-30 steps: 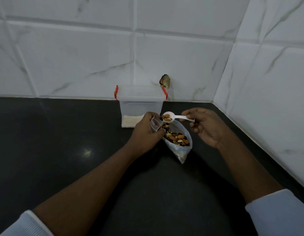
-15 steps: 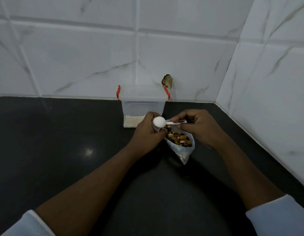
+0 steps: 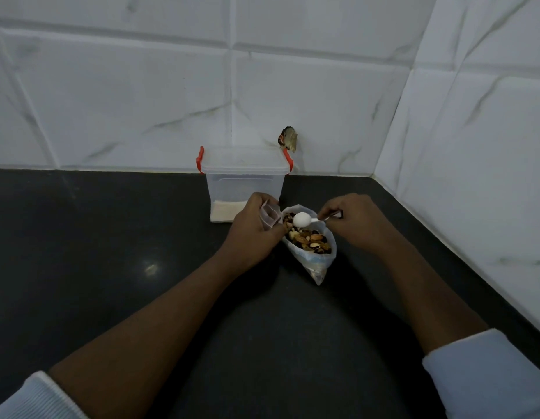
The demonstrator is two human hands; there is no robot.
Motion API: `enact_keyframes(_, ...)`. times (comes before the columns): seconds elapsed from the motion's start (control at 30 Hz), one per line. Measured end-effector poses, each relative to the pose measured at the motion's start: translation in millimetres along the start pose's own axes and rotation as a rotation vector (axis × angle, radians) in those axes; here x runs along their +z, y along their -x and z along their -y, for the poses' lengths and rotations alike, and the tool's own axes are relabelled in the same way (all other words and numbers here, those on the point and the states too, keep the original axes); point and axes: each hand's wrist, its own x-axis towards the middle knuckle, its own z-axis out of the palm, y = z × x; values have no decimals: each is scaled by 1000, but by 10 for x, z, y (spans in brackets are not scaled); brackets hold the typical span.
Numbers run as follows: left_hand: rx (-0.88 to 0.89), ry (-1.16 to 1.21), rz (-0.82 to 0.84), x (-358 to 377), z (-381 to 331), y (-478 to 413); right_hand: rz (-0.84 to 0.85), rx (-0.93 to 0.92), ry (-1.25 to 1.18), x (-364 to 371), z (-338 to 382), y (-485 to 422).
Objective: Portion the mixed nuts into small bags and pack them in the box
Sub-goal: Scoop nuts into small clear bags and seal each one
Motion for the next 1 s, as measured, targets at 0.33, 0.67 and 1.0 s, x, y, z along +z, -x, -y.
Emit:
enact_keyframes(0.33,0,-6,8,-2,-14,6,21,4,22,18,32,6)
enact_keyframes(0.67,2,-20,15,-7,-16,11,-17,43,-126,-53,36,15)
enact_keyframes(1.0,-1,-14,24,-8,-26,21,-52,311,-579,39,8,17)
